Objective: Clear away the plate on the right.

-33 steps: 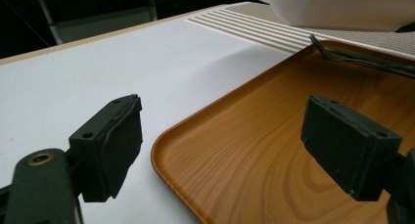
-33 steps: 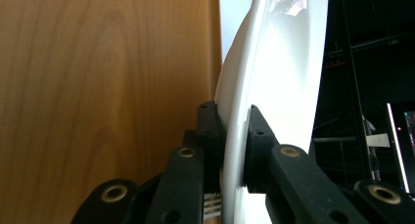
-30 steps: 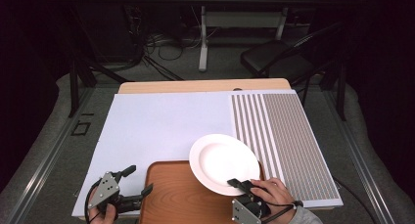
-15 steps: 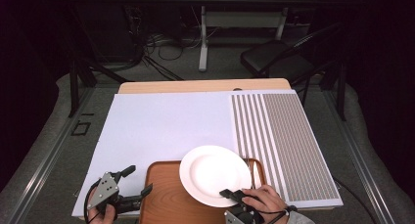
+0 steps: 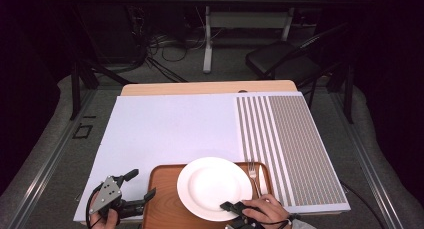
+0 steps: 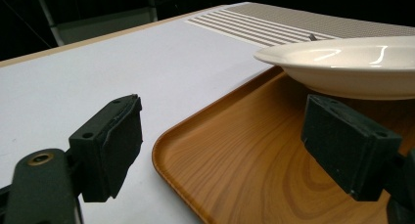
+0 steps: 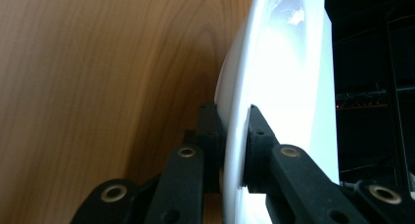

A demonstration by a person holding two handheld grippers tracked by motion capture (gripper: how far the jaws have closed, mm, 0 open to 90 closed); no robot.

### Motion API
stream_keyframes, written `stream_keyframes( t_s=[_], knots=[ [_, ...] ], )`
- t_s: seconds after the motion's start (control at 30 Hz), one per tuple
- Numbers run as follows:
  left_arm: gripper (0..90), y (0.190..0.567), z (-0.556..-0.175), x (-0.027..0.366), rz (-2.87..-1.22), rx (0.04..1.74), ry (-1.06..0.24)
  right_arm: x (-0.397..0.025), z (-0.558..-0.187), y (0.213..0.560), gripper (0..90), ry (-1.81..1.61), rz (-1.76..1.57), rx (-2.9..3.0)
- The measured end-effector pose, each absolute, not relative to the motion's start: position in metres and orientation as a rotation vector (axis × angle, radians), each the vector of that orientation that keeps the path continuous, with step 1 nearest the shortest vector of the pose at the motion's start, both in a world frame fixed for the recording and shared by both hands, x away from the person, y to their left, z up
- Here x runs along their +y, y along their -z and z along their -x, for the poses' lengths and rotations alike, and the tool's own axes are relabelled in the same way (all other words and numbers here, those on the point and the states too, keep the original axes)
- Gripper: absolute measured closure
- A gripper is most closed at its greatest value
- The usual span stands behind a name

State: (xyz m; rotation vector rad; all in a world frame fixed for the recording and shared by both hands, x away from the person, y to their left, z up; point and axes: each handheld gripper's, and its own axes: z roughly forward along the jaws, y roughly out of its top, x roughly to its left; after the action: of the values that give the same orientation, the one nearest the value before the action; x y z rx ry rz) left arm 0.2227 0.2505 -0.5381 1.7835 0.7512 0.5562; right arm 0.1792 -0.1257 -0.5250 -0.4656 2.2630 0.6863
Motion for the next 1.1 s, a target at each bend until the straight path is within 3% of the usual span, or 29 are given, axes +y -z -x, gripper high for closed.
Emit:
stream_keyframes(
  t_s=[1.1],
  knots=[
    [15.9,0.5387,-0.2234,0.2503,-1.783,0.756,-0.551,-0.1223,-0.1736,0.5348,81.1,-0.688,0.54,2.327]
  ],
)
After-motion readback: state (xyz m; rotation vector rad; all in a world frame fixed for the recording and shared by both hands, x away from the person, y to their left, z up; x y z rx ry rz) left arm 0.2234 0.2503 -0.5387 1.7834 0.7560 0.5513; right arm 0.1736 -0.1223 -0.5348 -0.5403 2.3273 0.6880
